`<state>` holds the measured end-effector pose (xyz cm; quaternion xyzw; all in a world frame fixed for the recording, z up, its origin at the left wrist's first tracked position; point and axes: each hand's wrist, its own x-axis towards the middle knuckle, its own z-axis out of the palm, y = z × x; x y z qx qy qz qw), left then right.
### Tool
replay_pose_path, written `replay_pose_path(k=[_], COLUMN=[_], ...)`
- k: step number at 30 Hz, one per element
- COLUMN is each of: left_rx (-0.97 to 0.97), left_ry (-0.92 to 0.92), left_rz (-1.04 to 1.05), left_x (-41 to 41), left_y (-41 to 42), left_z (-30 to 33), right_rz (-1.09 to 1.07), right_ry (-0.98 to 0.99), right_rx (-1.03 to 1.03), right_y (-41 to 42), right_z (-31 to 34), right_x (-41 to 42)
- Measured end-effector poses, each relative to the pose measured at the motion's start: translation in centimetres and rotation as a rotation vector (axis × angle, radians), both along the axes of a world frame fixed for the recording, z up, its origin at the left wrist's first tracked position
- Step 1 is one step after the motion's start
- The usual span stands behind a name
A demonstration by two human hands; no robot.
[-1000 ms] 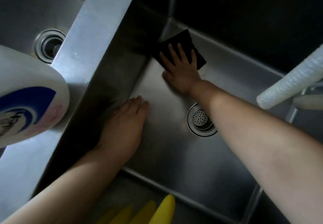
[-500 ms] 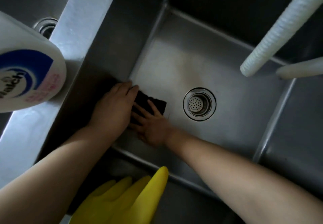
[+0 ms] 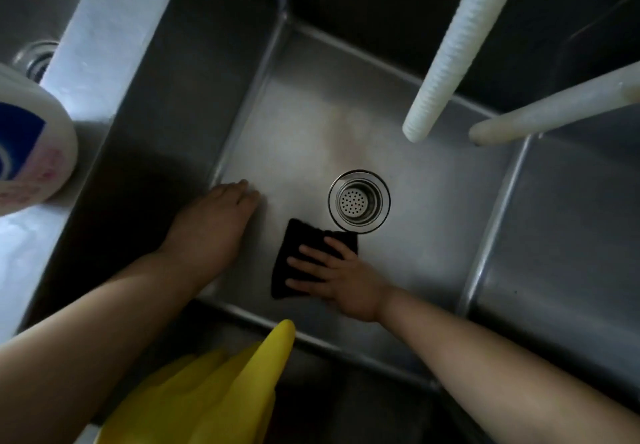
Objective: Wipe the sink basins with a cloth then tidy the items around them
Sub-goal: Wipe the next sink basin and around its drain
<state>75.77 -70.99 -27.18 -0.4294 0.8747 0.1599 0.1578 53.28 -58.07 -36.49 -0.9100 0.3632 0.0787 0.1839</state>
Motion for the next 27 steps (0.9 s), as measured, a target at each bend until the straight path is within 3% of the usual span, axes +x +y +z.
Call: replay_pose_path(k=[6,11,16,21,27], left_rx=[0.074,-0.008,0.045,-0.135,-0.154], left_ry=[-0.017,-0.037,-0.175,-0.147,-0.129], left_rz=[-0.225,-0.348,-0.437,-0.552,-0.603], left_x=[-2.6,-7.2,-10.5,-10.2,-10.8], left_y=[0.0,0.0,-0.7,-1.6,-1.9], left_z=[-1.4,-3.5,-4.6,-5.8,-5.6], right_rz=[-0.553,-0.598,-0.644,-0.671,-0.655], right_ry=[0.109,0.175,0.249,0.411,0.379], right_rx=[0.047,-0.022,-0.119,0.061,0.172], right_y=[-1.8,-2.8,-3.5,-5.9,-7.6], right_z=[1.3,1.7,1.6,2.1,2.3], right_x=[-4.2,-4.2,-4.4,-3.1,-2.8])
